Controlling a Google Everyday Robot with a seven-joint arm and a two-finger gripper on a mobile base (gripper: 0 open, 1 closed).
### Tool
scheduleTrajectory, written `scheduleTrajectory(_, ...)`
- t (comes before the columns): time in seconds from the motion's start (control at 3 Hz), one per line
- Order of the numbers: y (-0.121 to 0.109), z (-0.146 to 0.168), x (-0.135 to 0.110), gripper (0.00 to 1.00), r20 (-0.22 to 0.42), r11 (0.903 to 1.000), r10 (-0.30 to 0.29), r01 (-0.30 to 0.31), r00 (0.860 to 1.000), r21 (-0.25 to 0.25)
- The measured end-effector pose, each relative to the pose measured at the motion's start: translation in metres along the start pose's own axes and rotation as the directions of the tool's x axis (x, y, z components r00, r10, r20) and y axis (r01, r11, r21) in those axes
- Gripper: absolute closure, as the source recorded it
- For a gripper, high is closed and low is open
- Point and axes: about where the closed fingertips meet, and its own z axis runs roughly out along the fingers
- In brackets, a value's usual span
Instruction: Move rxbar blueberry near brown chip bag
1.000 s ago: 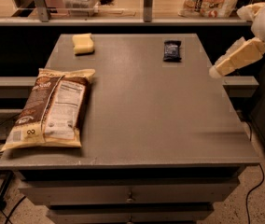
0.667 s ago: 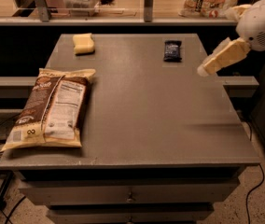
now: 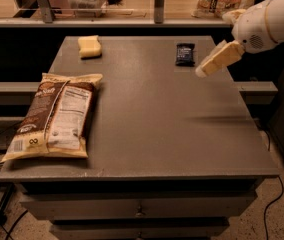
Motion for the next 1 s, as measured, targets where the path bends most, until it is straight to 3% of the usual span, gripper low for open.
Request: scheduleTrajectory(1.0,-0.035,0.073,0.005,0.0,0.038,0.9903,0.134,-0.132,0.99,-0.043)
